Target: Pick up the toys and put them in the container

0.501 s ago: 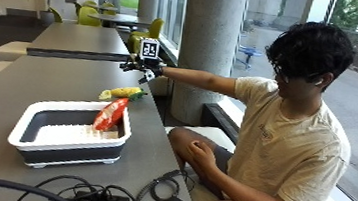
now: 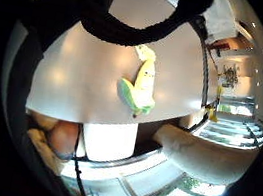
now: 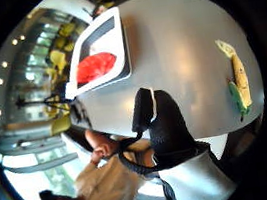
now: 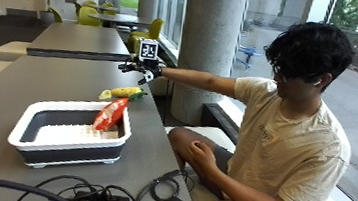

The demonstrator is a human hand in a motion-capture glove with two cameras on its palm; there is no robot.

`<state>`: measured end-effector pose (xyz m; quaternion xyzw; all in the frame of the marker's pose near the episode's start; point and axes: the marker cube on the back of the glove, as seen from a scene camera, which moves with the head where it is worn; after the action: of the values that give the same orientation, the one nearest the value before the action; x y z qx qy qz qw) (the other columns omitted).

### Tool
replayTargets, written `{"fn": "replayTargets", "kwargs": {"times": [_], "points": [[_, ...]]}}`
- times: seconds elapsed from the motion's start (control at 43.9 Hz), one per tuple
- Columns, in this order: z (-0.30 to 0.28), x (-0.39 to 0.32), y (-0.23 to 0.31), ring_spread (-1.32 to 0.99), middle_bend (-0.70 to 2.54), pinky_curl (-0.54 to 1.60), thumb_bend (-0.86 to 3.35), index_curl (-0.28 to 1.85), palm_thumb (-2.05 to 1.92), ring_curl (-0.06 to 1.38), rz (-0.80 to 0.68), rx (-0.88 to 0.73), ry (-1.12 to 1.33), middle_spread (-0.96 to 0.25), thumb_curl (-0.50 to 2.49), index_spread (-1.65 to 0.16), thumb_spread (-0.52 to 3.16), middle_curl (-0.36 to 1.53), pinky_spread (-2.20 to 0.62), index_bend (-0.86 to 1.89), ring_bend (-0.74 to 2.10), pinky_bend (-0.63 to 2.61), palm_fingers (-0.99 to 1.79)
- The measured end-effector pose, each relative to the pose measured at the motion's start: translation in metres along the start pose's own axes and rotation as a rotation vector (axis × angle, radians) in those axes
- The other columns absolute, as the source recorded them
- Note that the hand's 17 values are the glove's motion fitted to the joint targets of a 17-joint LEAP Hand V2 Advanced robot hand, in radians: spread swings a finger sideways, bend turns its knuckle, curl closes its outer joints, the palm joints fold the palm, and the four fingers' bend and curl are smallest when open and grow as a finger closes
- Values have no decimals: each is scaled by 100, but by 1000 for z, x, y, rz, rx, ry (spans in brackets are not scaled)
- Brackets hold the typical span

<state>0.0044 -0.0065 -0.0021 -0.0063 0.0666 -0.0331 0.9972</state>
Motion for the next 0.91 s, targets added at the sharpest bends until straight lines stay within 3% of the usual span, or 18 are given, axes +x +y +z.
{"fn": "replayTargets", "kwargs": {"times": [0.228,0.41,0.592,0.683,0.842,0.91], "points": [[11,6,-4,-7,18,33,2,14,6,16,54,-32,-67,-6,24,-31,134,19,-1,12,39,103,-7],[47,66,-5,-6,12,36,1,14,9,18,139,-161,14,-5,28,-30,135,20,-1,8,38,111,-19],[84,128,7,-3,5,38,1,14,14,18,409,-293,51,-2,31,-29,135,16,3,8,27,121,-38],[108,140,5,-1,7,38,1,14,16,18,386,-324,-68,-1,31,-30,135,16,4,9,21,120,-35],[132,185,1,1,4,39,-1,14,17,19,226,-378,86,2,32,-30,133,14,8,6,16,126,-40],[139,191,5,2,3,40,-1,13,17,19,329,-403,75,3,32,-29,133,12,8,4,16,130,-42]]}}
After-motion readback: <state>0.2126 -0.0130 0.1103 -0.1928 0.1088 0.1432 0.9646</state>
